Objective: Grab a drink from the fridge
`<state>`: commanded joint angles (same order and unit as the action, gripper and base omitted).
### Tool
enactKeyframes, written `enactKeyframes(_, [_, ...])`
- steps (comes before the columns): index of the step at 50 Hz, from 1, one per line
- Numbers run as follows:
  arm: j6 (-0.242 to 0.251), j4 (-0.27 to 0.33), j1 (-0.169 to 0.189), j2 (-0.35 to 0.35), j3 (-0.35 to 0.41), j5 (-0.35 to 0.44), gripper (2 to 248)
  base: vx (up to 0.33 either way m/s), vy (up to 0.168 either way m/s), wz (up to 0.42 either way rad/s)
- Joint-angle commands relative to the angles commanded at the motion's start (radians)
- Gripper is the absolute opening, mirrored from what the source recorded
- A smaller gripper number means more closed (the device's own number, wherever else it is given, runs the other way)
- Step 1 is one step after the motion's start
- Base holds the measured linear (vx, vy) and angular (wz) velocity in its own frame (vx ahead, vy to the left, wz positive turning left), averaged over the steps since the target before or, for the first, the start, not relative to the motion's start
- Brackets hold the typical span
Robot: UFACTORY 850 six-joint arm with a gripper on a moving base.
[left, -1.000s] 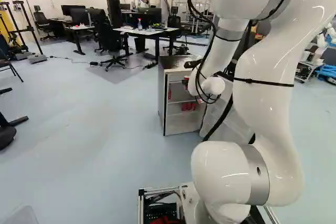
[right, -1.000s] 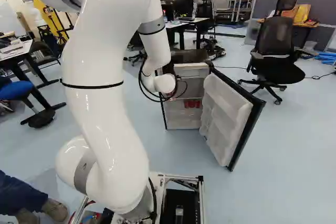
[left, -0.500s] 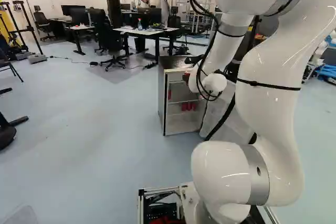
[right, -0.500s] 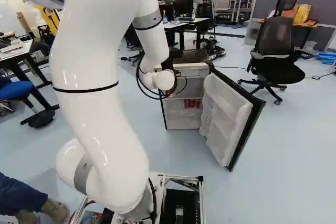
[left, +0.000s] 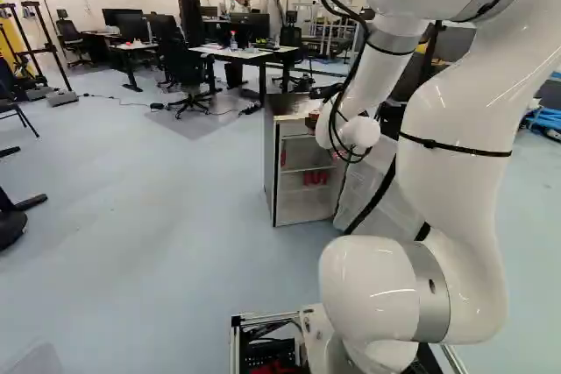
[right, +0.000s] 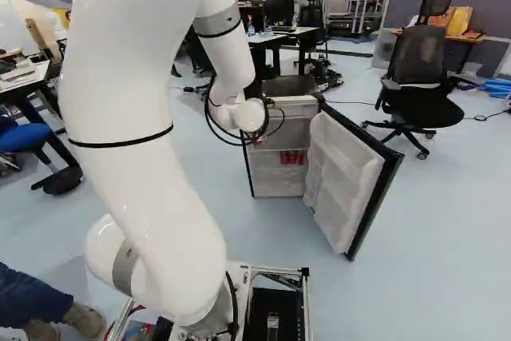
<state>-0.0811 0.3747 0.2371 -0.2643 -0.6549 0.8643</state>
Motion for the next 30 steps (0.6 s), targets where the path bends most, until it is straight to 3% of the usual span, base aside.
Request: enactKeyframes(30, [0.000, 0.000, -0.008, 0.016, -0.059, 0.000, 98, 0.000, 0.000, 0.000])
